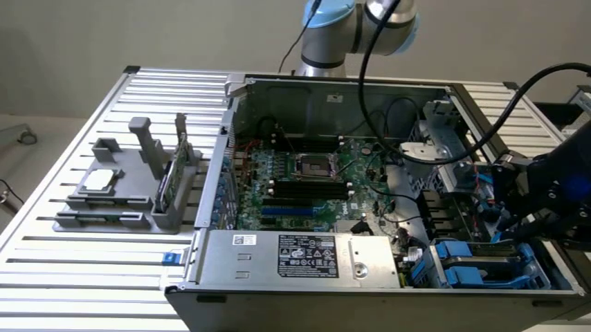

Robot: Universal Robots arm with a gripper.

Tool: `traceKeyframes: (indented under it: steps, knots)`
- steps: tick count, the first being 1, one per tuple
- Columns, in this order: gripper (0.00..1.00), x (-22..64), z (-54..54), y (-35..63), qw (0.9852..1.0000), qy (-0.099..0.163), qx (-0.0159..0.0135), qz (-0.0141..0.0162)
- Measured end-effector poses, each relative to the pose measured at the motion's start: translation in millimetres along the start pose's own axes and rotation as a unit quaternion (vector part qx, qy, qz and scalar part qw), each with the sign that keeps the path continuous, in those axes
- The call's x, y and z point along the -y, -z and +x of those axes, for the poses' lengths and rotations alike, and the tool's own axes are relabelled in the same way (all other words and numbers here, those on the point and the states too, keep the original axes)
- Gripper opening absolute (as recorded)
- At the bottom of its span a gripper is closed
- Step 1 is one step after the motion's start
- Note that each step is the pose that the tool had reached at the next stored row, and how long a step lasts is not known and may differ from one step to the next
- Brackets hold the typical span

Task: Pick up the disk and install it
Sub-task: 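Insert the second disk wire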

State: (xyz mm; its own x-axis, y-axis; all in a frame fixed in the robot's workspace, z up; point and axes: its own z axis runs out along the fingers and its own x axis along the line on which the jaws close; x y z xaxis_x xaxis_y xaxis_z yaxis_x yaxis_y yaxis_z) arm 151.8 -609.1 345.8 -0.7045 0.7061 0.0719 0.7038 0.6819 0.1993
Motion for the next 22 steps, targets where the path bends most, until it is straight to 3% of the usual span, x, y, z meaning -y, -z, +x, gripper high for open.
traceKeyframes:
  steps: [9, 19, 22]
  knots:
    - [0.27, -5.7, -7.5, -7.1, 0.9998, -0.019, 0.0009, -0.0044]
    - [0.27, -6.3, -8.8, -9.5, 0.9981, -0.060, 0.0093, -0.0075]
    - [0.27, -6.3, -8.8, -9.7, 0.9979, -0.063, 0.0100, -0.0078]
